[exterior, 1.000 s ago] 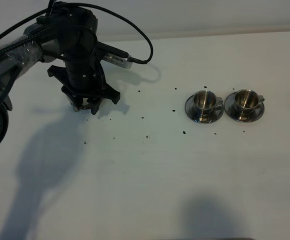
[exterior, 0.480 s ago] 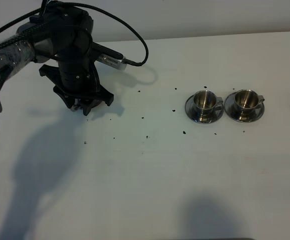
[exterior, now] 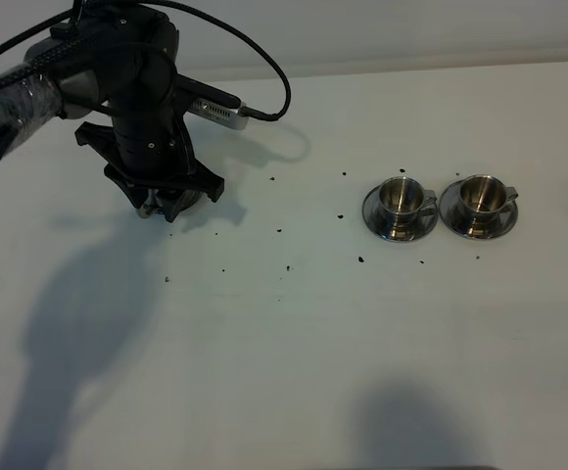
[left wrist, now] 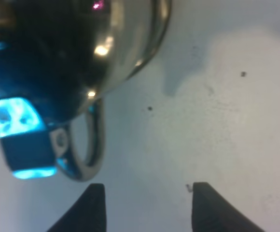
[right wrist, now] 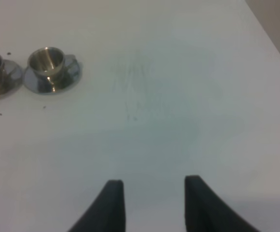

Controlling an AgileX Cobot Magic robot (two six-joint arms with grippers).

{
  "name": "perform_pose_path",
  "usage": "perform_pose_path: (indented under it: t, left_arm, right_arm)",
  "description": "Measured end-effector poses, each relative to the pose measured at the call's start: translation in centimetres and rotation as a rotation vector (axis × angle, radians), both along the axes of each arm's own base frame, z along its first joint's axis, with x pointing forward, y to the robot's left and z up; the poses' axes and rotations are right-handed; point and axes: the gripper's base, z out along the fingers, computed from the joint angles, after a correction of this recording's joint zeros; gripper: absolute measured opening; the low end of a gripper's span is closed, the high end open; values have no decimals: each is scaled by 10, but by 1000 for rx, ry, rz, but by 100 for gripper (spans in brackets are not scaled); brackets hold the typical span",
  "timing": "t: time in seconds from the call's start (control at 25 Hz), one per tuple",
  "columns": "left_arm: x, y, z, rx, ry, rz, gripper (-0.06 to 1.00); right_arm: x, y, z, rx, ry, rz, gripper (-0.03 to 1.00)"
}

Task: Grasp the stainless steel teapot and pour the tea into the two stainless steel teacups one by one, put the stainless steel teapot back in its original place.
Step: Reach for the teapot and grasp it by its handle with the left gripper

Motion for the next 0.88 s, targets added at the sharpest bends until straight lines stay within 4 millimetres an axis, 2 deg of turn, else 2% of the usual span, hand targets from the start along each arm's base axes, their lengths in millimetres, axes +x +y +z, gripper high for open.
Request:
perform_pose_path:
  t: [0.6,0.88]
  left_arm:
    - [0,1,0,11,-3,-4,44]
    - [3,1,-19,34,34,-7,44]
  right_arm:
    - [0,0,0,-1,0,0,29]
    - [0,0,0,-1,0,0,29]
